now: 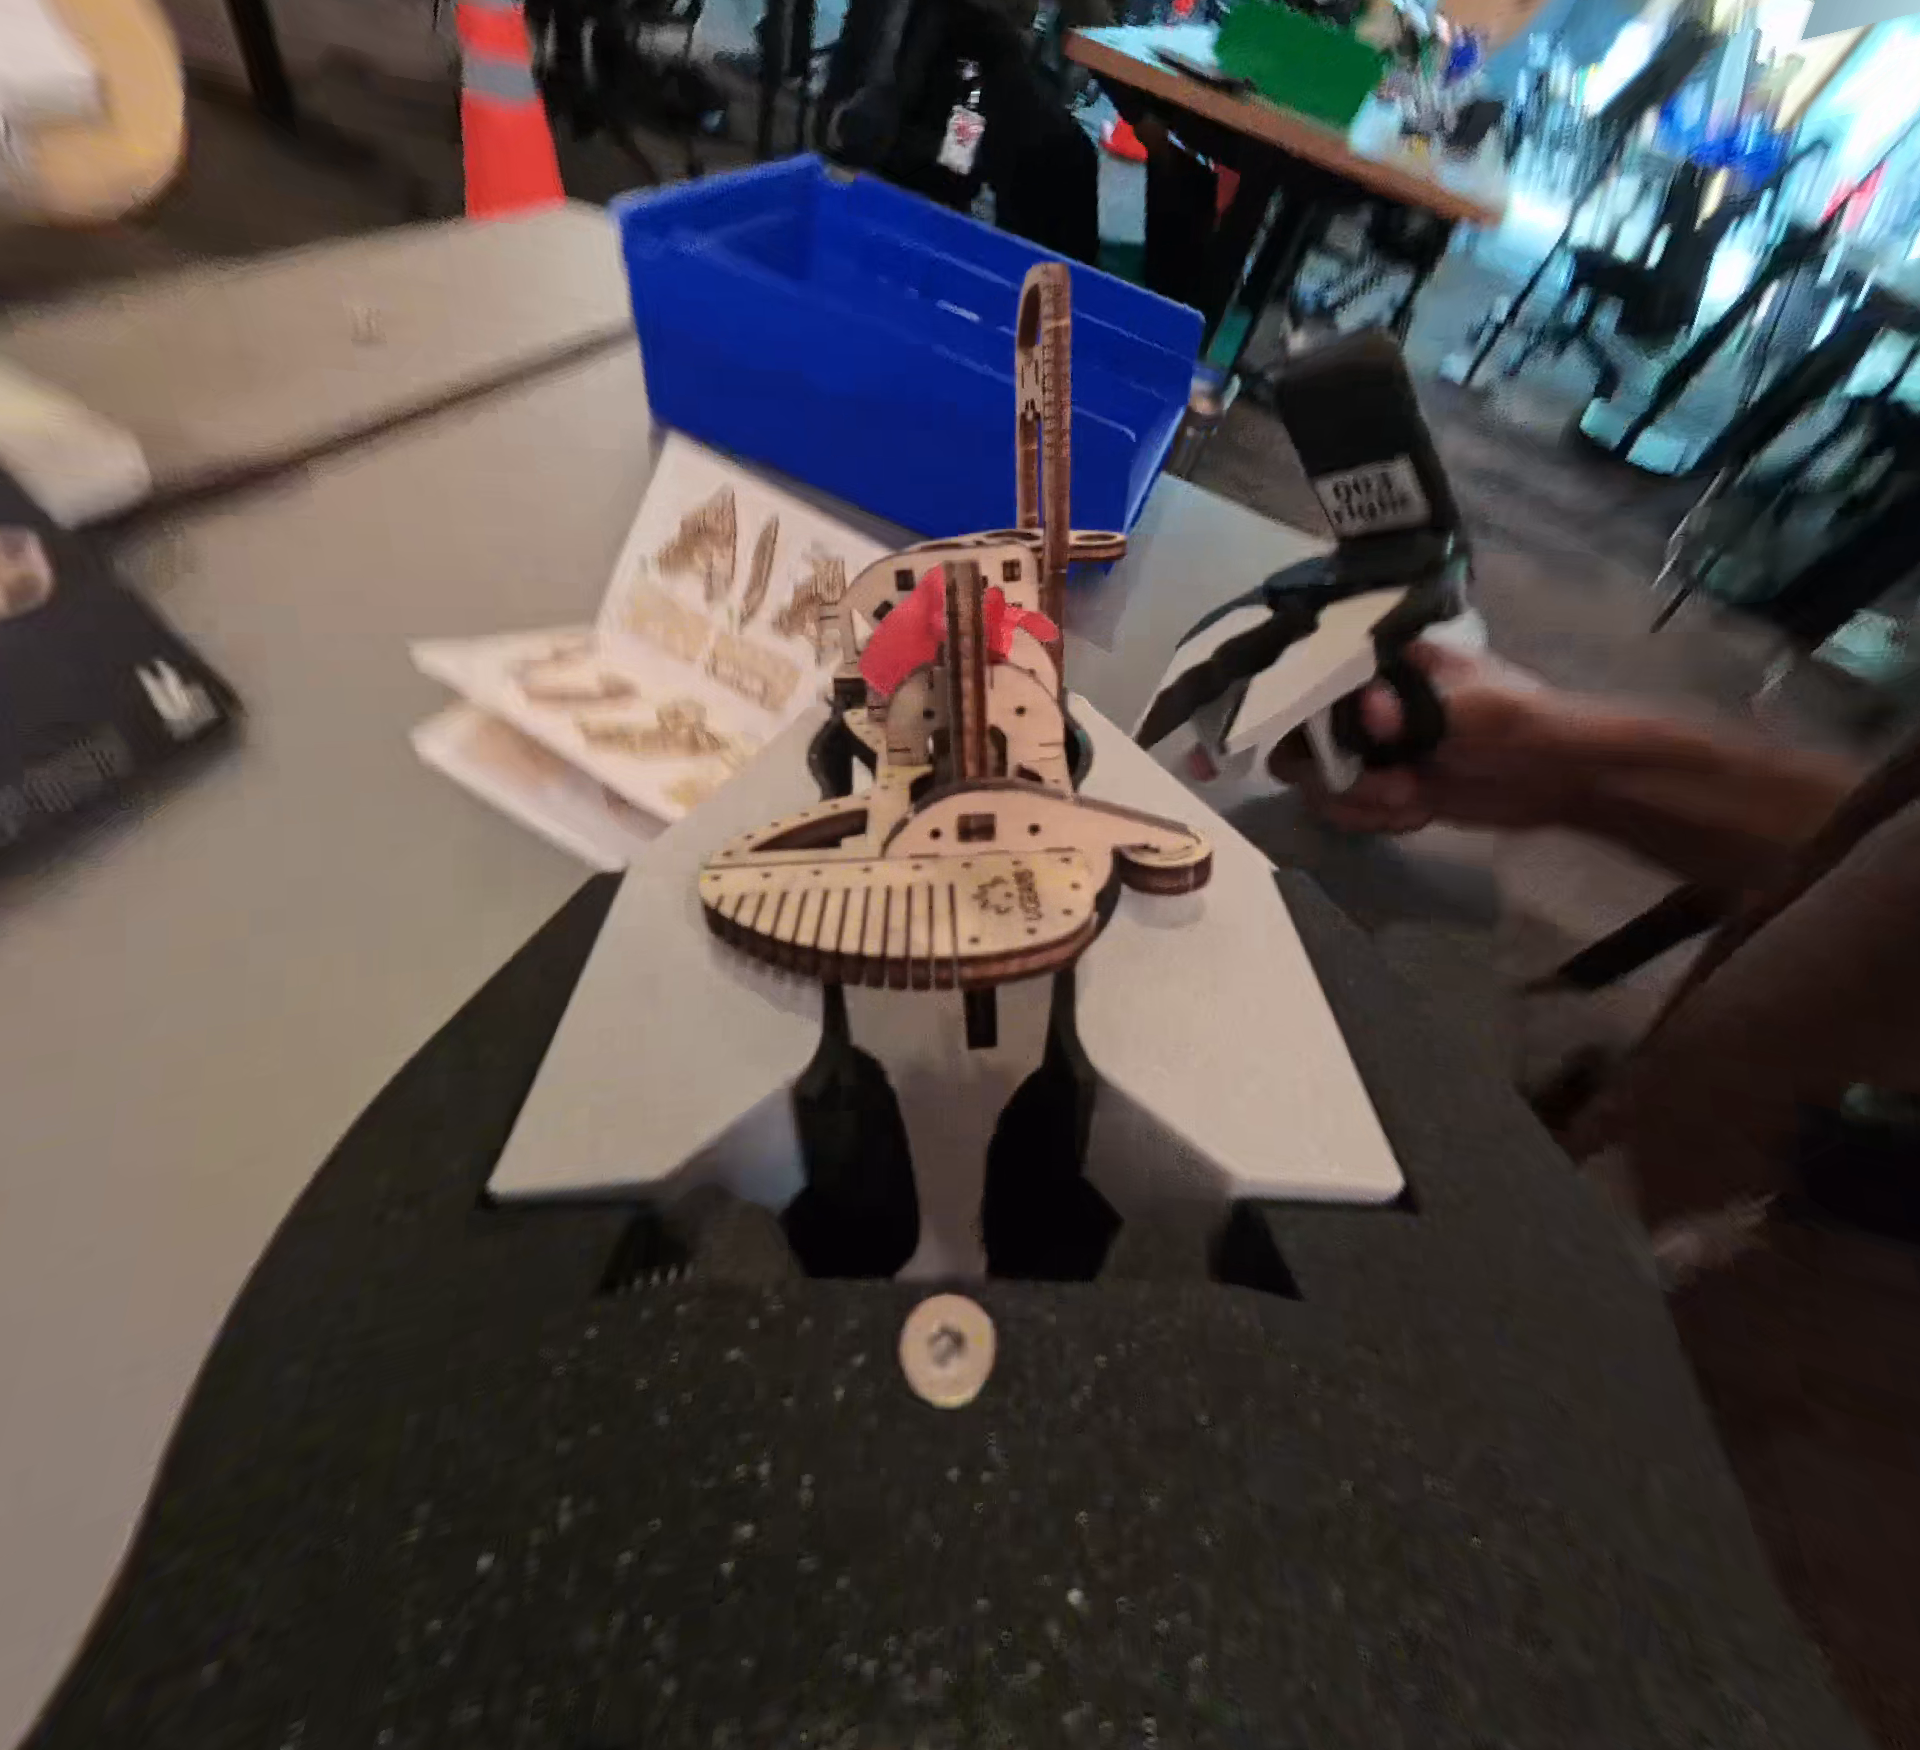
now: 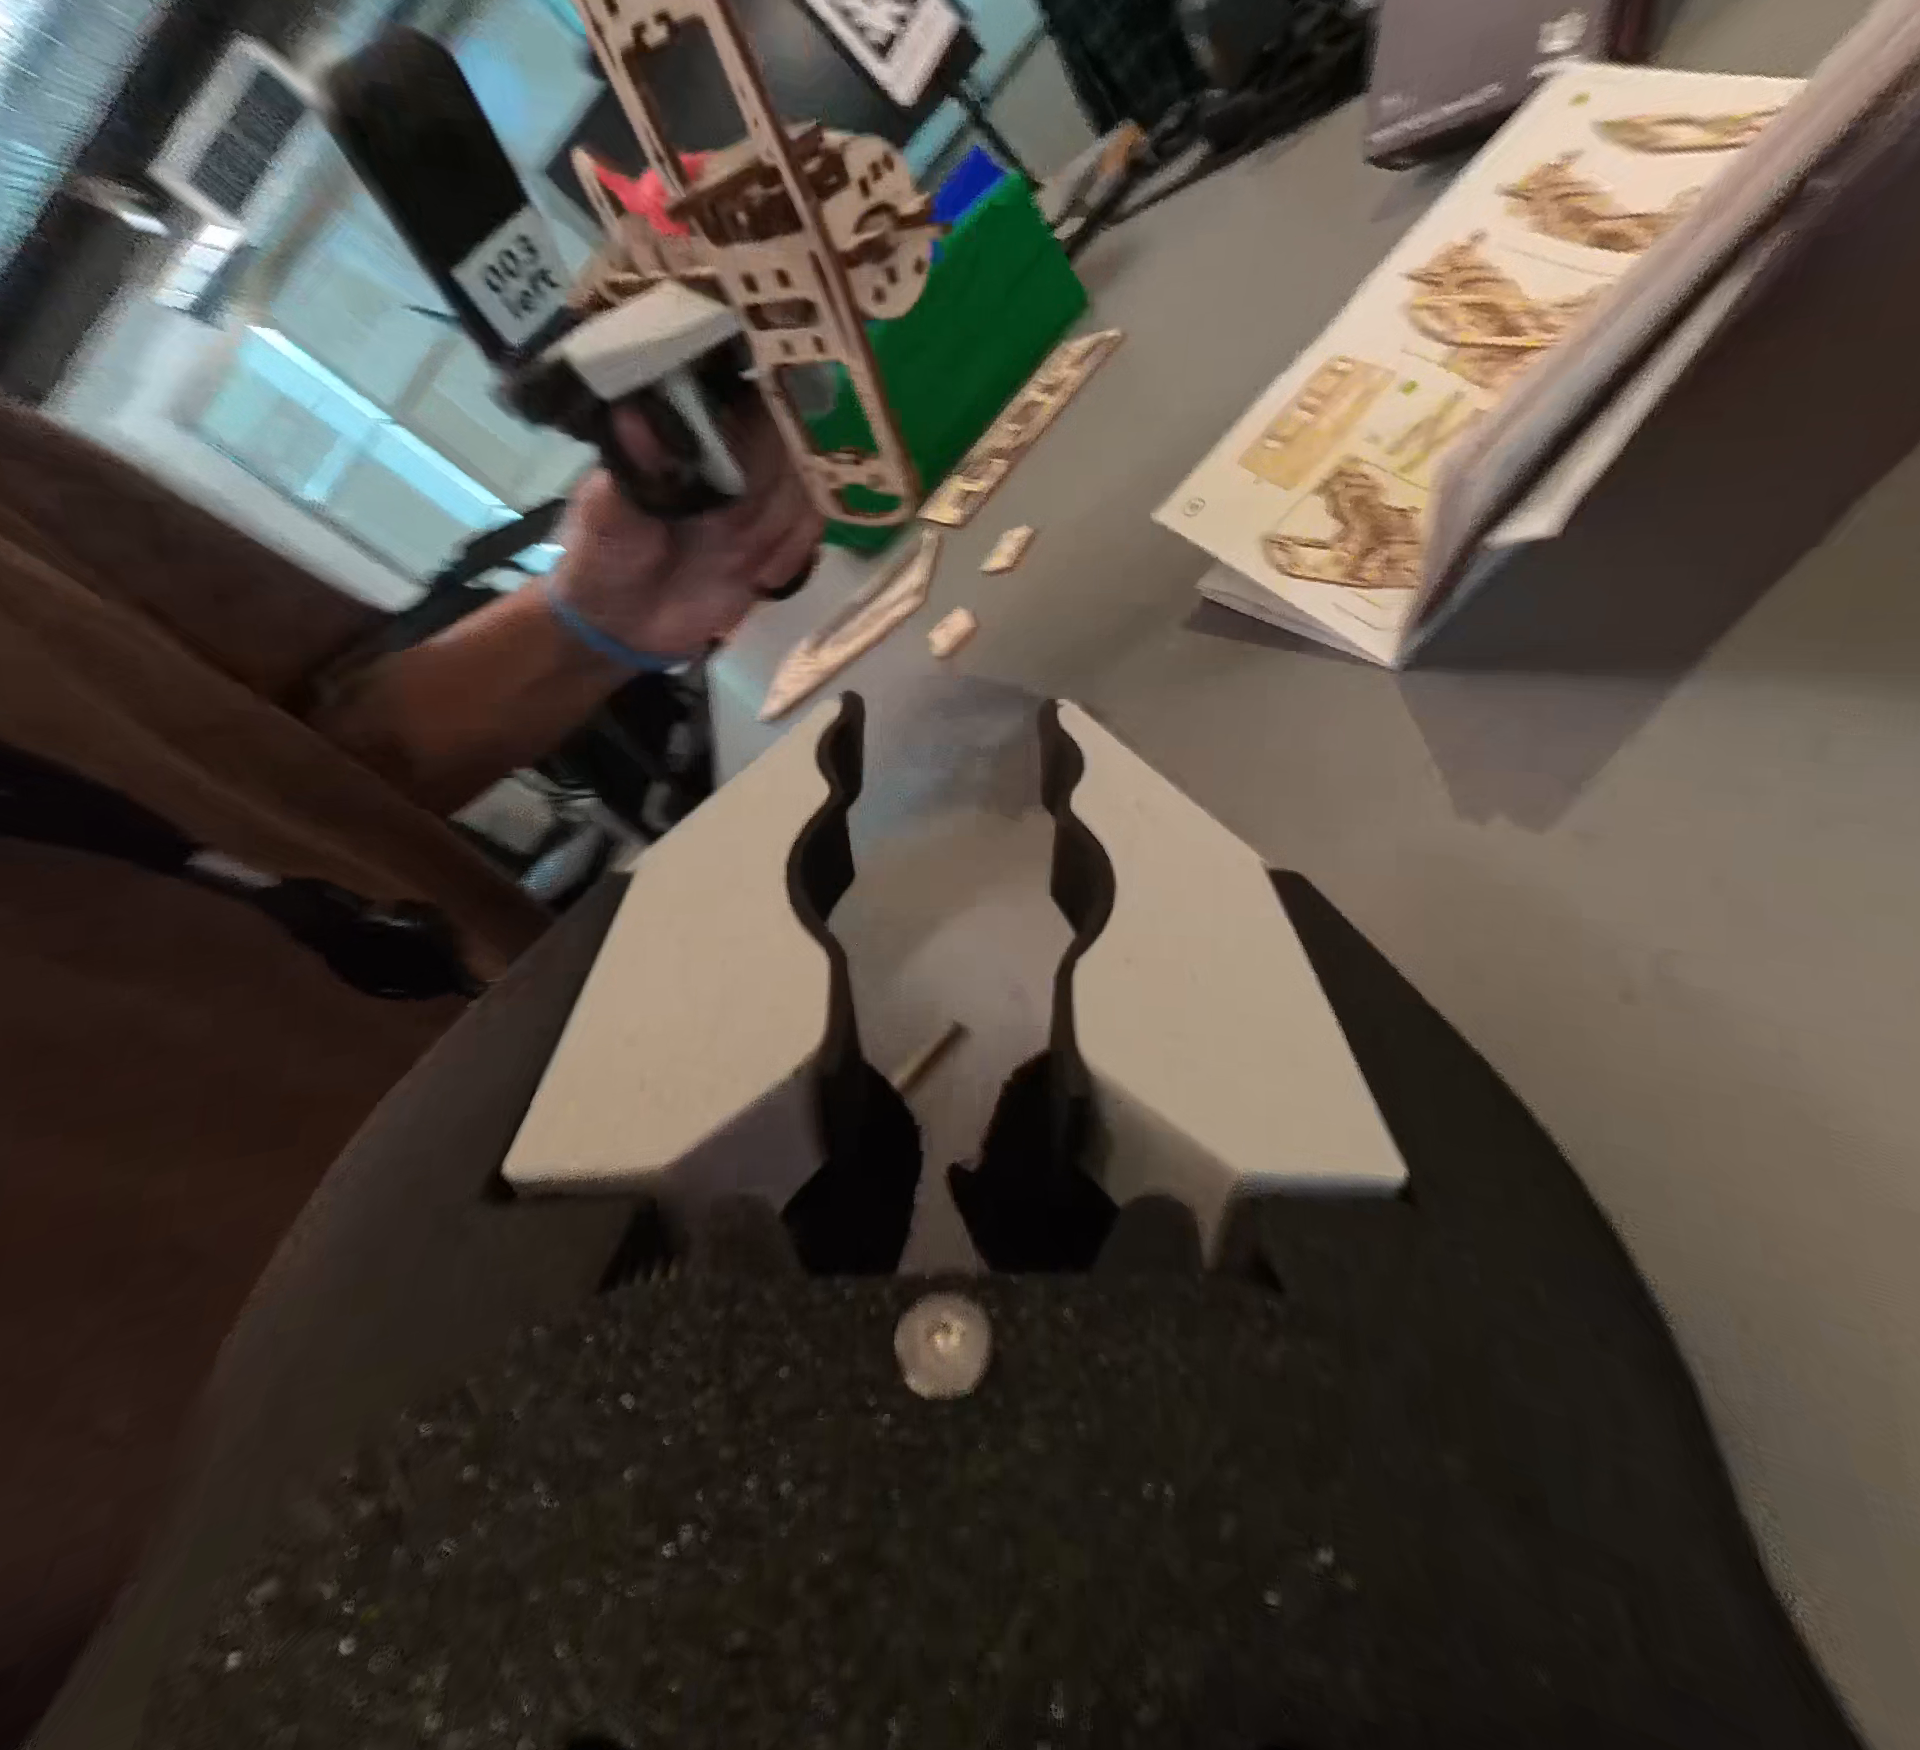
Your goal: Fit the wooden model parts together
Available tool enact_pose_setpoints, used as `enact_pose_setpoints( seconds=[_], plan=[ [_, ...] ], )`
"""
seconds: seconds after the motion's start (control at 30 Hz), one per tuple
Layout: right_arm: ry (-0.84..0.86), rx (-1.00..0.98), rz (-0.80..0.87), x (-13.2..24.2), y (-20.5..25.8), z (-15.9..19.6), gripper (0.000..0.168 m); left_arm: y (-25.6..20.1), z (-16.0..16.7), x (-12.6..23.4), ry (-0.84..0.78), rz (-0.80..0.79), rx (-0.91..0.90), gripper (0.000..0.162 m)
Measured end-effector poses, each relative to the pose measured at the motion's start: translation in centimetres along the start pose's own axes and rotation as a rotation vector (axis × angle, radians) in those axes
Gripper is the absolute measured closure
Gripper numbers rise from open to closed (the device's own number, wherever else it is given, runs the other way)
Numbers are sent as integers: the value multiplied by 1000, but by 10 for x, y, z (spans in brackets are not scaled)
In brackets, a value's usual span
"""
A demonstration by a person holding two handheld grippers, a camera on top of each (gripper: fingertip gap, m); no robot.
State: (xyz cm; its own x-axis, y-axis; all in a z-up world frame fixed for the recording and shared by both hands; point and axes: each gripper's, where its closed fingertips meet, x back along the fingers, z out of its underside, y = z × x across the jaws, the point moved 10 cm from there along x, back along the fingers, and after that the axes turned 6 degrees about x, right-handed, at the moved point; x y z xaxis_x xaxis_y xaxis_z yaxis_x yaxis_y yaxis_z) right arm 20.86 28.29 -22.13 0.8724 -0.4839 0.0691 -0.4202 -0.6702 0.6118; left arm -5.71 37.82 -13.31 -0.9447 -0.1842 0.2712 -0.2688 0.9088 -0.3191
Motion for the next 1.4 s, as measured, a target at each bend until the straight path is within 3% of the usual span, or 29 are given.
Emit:
enact_pose_setpoints(
  seconds=[0.03,0.13,0.3,0.5,0.67,1.4],
  plan=[
    [-13,-20,-67,0,3,-3,136,-7,-6,-2,3,4,-145,127],
    [-60,-23,-170,3,12,-14,135,-27,-16,-11,101,14,-574,127],
    [-75,-3,-161,13,15,-18,136,-47,-15,-18,202,-26,-1135,128],
    [-93,-29,-137,16,11,-13,137,-55,9,-19,238,-43,-1582,127],
    [-92,-42,-153,8,10,-12,137,-57,22,-19,268,-20,-1671,127],
    [-87,-34,-129,9,11,-11,138,-56,25,-25,303,-101,-1565,127]
  ],
)
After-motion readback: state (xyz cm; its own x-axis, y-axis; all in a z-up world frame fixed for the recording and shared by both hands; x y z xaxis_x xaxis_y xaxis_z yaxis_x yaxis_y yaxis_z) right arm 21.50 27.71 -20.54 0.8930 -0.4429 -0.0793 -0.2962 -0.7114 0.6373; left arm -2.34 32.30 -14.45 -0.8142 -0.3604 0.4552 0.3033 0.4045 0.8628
